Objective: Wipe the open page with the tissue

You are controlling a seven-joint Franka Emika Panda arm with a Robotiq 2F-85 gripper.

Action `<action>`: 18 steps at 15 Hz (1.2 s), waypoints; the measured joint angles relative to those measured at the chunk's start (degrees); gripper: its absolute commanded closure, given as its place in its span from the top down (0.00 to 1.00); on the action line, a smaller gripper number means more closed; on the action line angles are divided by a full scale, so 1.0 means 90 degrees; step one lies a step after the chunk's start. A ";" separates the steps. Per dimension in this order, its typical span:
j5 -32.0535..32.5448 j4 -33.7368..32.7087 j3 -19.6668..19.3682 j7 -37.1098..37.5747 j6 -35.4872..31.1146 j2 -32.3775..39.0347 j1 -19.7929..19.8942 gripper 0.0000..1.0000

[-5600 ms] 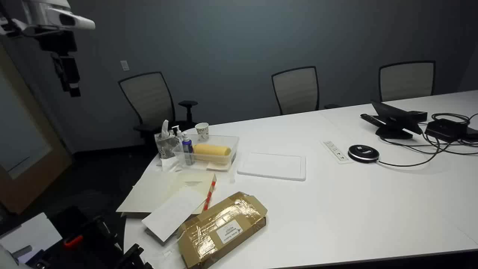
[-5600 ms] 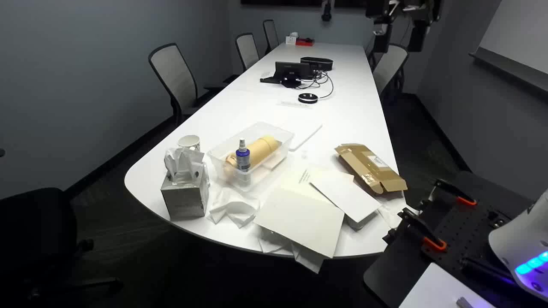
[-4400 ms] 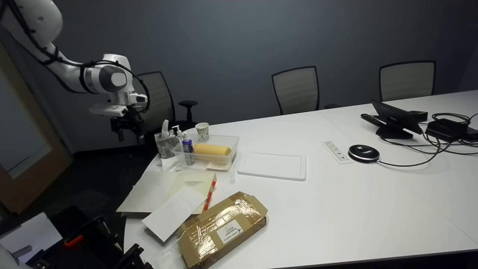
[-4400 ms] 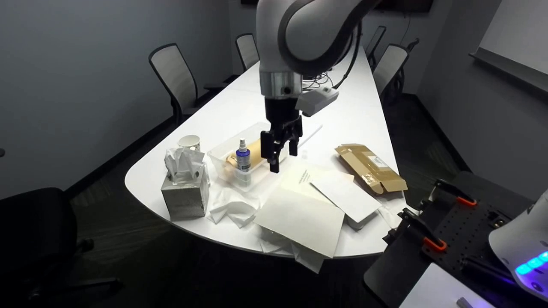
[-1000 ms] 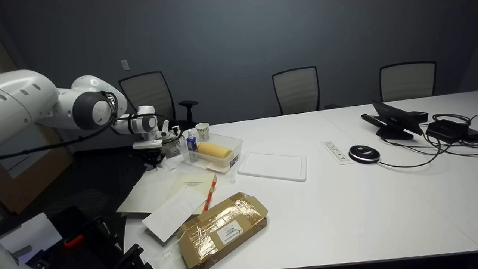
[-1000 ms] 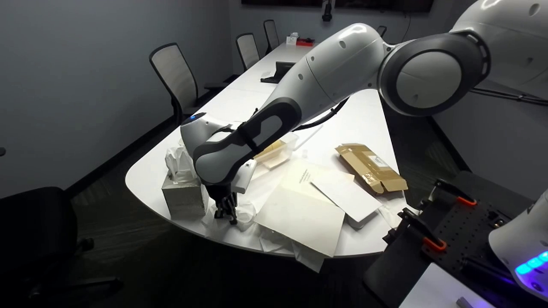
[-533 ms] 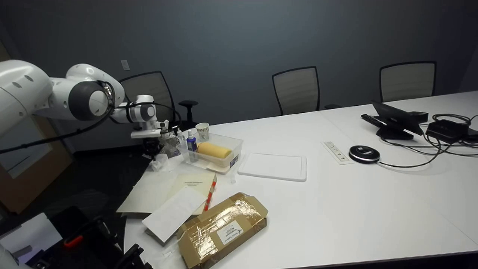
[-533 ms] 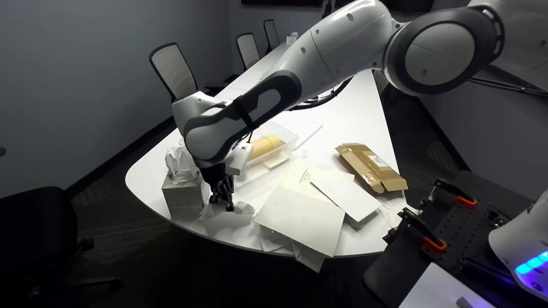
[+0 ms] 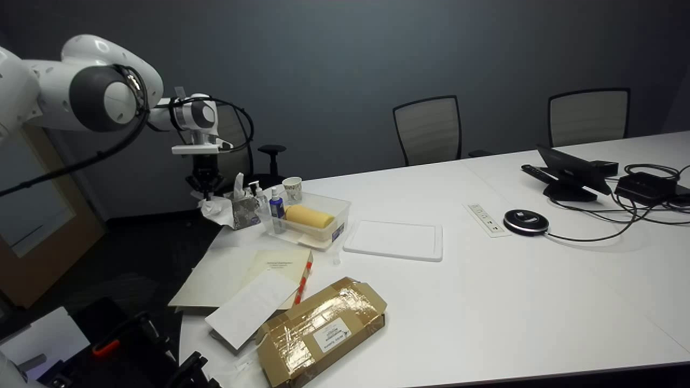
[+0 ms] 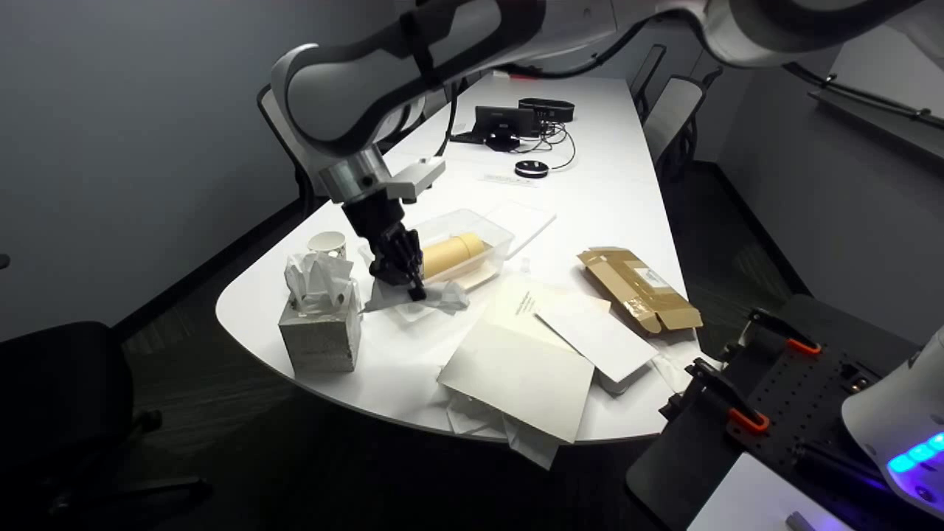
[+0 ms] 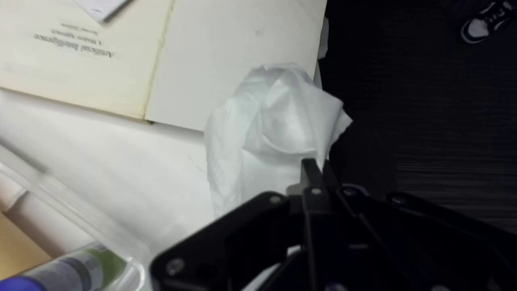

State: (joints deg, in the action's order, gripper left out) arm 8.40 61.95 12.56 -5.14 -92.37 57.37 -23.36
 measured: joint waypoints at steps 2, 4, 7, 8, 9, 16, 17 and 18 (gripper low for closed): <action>0.0002 0.0372 -0.0072 0.0277 -0.0009 -0.0438 0.0107 0.00; 0.0015 0.0895 -0.0167 0.0542 -0.0433 -0.0806 0.0247 0.00; 0.0004 0.1773 -0.0322 0.1077 -0.1447 -0.1257 0.0527 0.00; -0.0033 0.2051 -0.0387 0.1267 -0.1767 -0.1419 0.0613 0.00; -0.0086 0.2325 -0.0465 0.1449 -0.2052 -0.1599 0.0681 0.00; -0.0202 0.4332 -0.0982 0.3069 -0.2940 -0.3299 0.0820 0.00; -0.0202 0.4656 -0.1042 0.3307 -0.2941 -0.3550 0.0821 0.00; -0.0215 0.4994 -0.1090 0.3571 -0.2944 -0.3804 0.0835 0.01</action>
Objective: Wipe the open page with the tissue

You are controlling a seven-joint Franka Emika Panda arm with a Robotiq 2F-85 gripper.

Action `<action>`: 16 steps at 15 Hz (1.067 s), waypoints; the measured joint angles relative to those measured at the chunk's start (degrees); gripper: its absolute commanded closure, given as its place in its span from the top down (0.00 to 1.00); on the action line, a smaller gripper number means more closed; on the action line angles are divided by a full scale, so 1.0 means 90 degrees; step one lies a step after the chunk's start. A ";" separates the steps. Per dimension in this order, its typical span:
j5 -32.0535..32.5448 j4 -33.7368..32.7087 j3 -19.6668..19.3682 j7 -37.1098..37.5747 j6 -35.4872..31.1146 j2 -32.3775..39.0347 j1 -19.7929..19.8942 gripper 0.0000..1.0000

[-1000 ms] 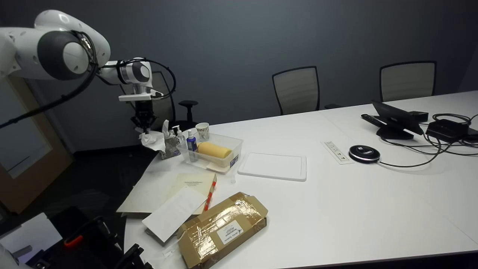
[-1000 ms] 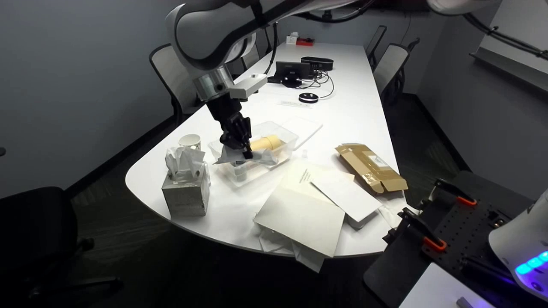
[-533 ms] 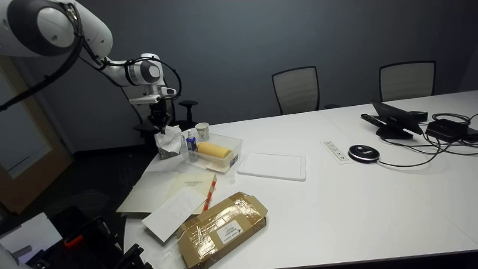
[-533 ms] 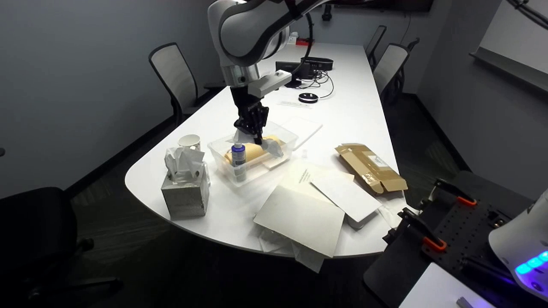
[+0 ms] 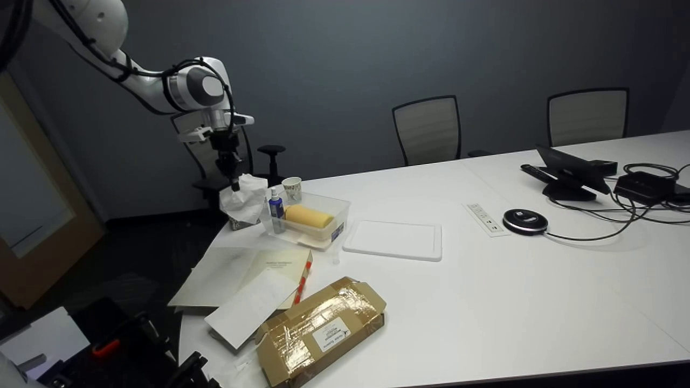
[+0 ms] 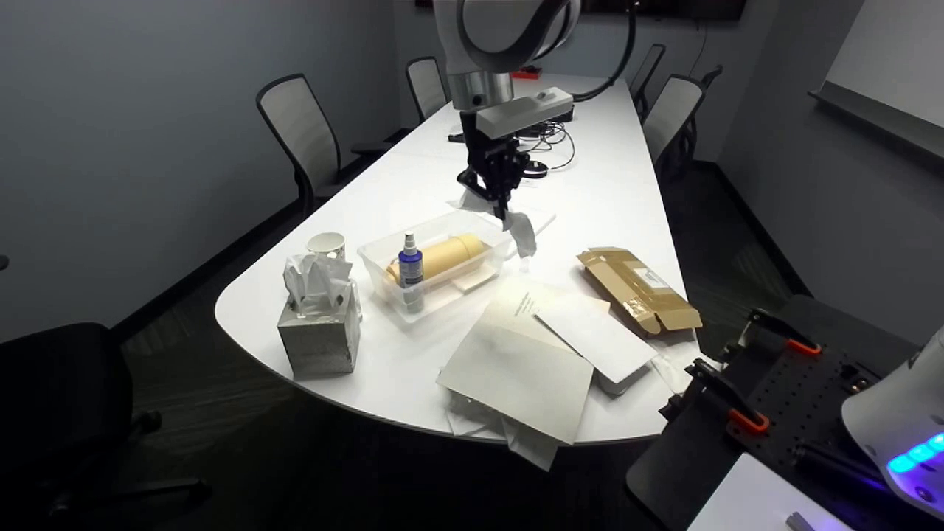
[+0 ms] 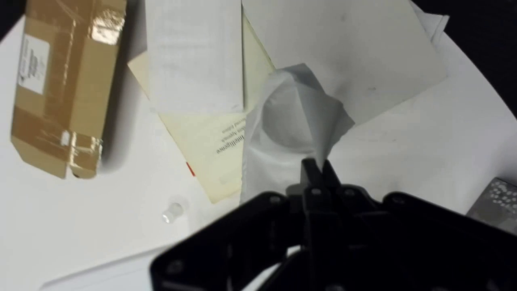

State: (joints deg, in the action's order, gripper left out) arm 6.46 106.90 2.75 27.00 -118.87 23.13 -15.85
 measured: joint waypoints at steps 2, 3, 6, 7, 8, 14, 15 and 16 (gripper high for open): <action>-0.0044 0.0601 -0.0024 0.0322 -0.0145 -0.0472 0.0050 0.01; -0.0063 0.0797 -0.0033 0.0385 -0.0188 -0.0646 0.0052 0.01; -0.0083 0.0999 -0.0037 0.0423 -0.0221 -0.0847 0.0053 0.00; -0.0079 0.1000 -0.0034 0.0422 -0.0222 -0.0841 0.0053 0.00; -0.0078 0.0995 -0.0034 0.0422 -0.0222 -0.0807 0.0064 0.00; -0.0080 0.0931 -0.0184 0.0422 -0.0639 -0.0054 0.0386 0.00; -0.0080 0.0913 -0.0223 0.0422 -0.0761 0.0099 0.0422 0.00; -0.0087 0.0895 -0.0248 0.0422 -0.0886 0.0251 0.0460 0.00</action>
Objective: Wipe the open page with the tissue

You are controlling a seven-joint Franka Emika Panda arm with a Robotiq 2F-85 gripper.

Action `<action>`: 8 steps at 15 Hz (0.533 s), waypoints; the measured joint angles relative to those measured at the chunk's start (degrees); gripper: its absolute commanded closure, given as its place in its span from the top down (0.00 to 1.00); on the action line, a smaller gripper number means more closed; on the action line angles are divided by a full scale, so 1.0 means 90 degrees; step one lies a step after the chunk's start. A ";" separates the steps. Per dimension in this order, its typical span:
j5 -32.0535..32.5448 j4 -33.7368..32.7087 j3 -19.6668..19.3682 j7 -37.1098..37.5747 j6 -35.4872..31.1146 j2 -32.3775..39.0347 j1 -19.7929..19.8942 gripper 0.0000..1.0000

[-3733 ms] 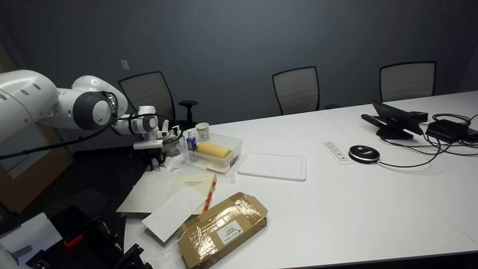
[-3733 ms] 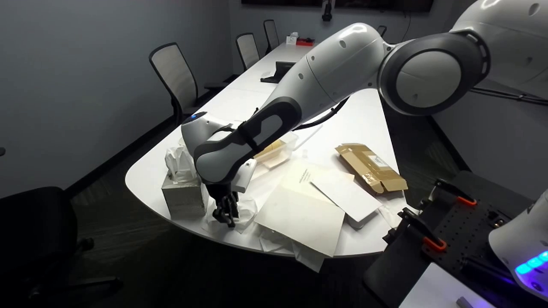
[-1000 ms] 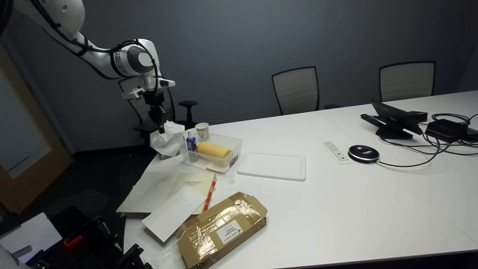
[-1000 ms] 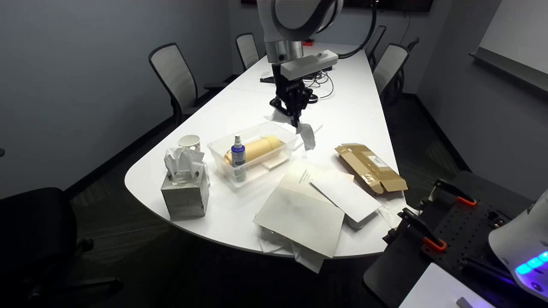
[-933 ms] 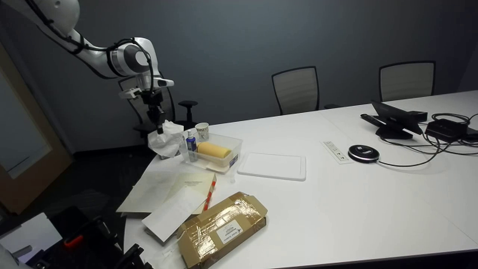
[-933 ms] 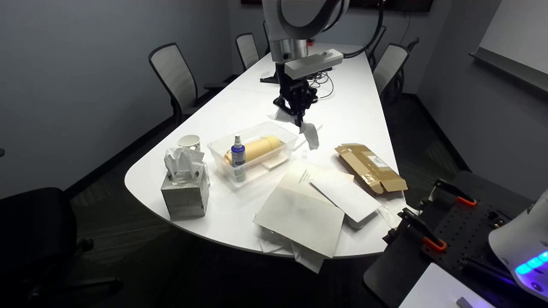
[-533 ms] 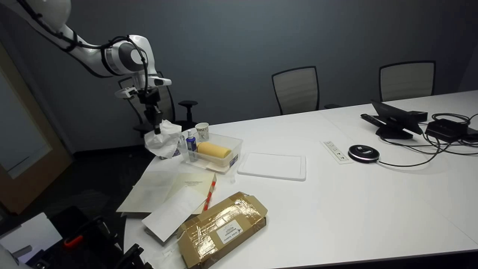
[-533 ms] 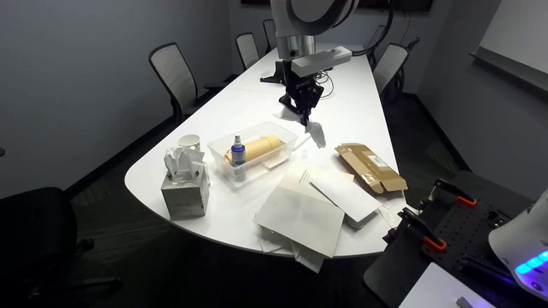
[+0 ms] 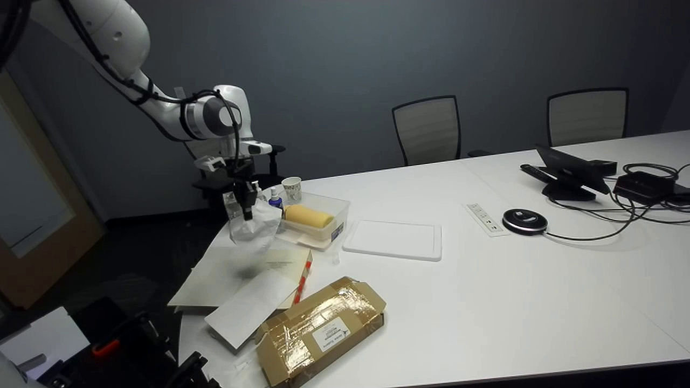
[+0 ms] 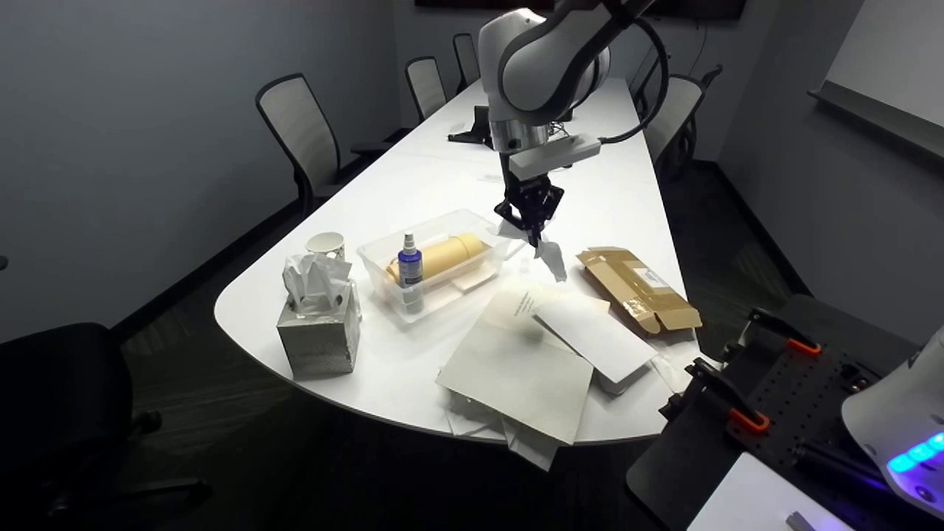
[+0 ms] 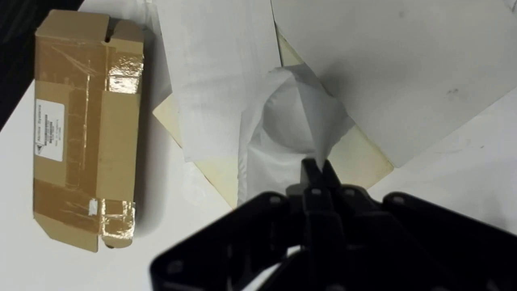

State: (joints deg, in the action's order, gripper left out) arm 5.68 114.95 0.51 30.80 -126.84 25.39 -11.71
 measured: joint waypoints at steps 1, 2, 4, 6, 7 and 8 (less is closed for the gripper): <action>-0.0016 -0.0023 -0.0032 0.0000 -0.0145 0.0161 0.0016 0.00; -0.0034 -0.0052 -0.0053 0.0000 -0.0291 0.0320 0.0028 0.00; -0.0057 -0.0122 -0.0074 0.0000 -0.0574 0.0629 0.0047 0.00; -0.0117 -0.0185 -0.0093 0.0000 -0.0861 0.0912 0.0051 0.00; -0.0168 -0.0210 -0.0102 0.0001 -0.0982 0.1045 0.0051 0.00; -0.0235 -0.0226 -0.0112 0.0001 -0.1090 0.1174 0.0050 0.00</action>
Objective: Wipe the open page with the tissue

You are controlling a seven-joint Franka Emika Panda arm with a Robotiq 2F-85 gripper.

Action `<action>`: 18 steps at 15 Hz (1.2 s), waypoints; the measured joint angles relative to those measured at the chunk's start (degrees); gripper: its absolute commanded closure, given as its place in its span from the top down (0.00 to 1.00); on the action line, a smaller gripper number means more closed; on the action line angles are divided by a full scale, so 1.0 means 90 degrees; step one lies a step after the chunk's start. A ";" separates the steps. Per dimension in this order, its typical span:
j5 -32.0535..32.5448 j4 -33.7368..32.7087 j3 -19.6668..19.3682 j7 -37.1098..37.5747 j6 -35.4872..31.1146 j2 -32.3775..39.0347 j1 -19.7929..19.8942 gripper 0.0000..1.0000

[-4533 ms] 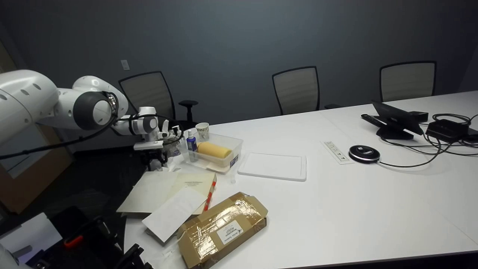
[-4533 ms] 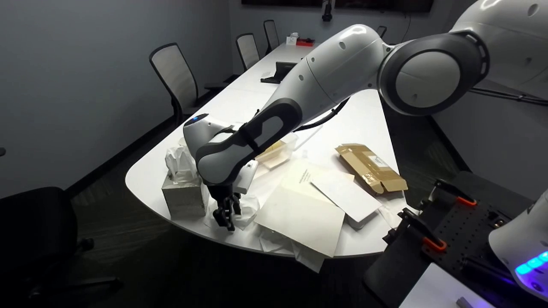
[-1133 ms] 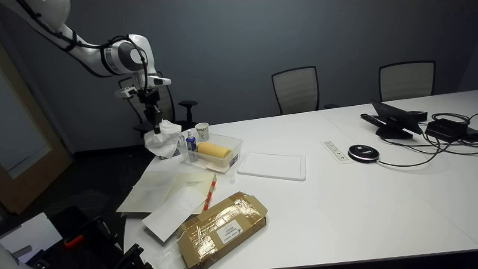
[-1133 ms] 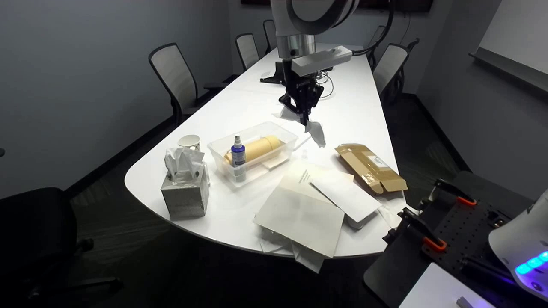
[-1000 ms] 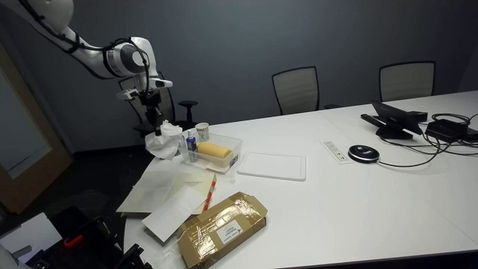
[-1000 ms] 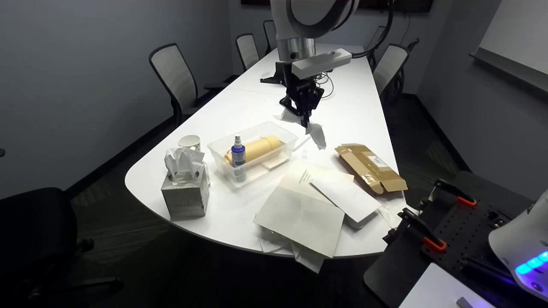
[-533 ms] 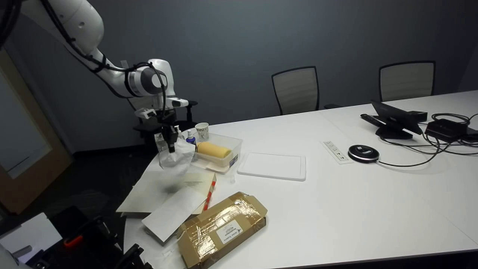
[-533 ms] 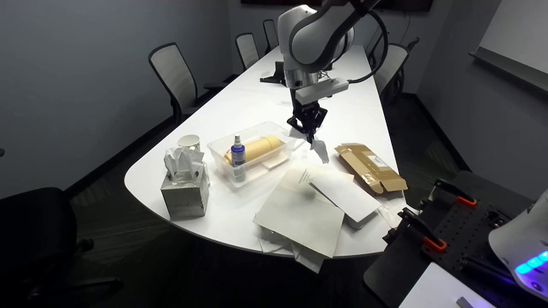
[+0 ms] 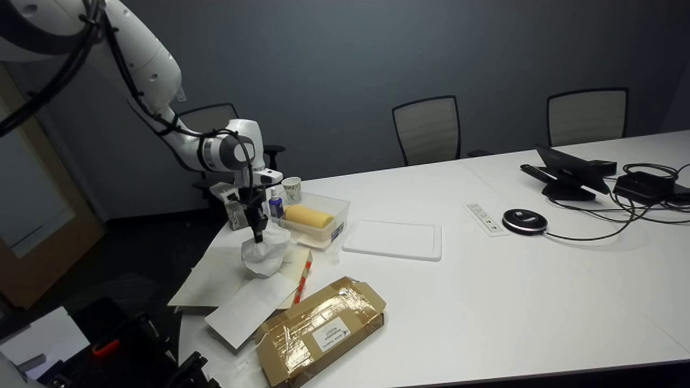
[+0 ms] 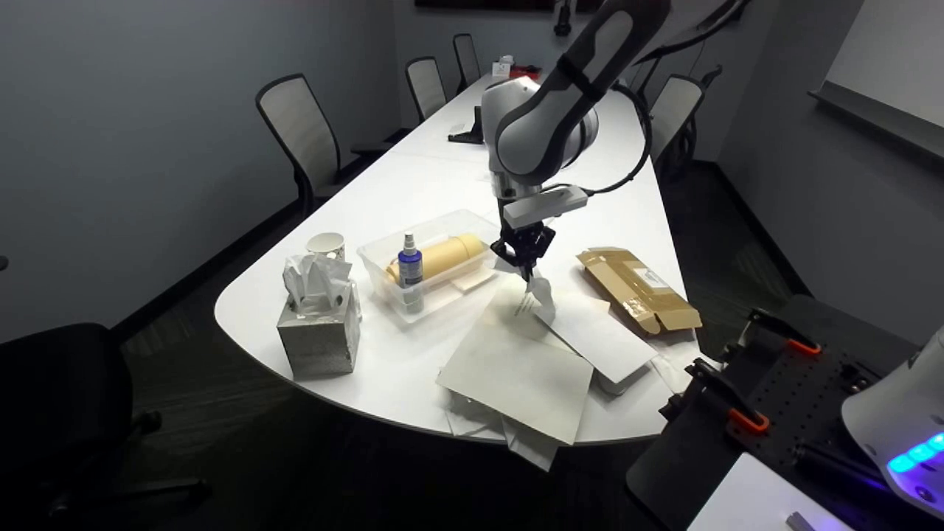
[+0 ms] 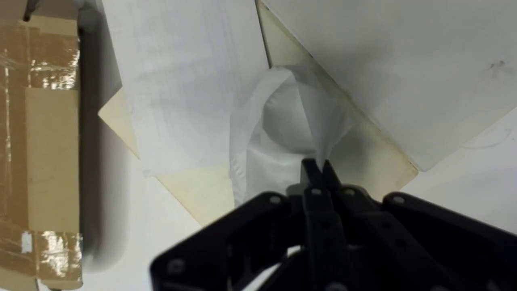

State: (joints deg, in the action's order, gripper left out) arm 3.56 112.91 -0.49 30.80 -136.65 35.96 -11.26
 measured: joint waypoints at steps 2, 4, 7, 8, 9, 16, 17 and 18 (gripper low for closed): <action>-0.0153 -0.0027 -0.0012 0.0000 -0.0158 0.0243 0.0000 0.00; -0.0360 -0.0060 -0.0011 0.0000 -0.0270 0.0463 -0.0001 0.00; -0.0771 -0.0076 0.0042 -0.0008 -0.0376 0.0680 -0.0001 0.00; -0.0910 -0.0077 0.0081 -0.0018 -0.0385 0.0723 0.0002 0.00; -0.1048 -0.0077 0.0123 -0.0030 -0.0386 0.0756 0.0003 0.00; -0.1269 -0.0076 -0.0017 0.0149 0.0004 0.0889 -0.0126 0.00; -0.1265 -0.0077 -0.0095 0.0237 0.0136 0.0906 -0.0166 0.00; -0.1248 -0.0078 -0.0159 0.0324 0.0263 0.0925 -0.0186 0.00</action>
State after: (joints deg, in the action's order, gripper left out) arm -7.67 112.21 -1.92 33.72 -134.28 44.28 -12.93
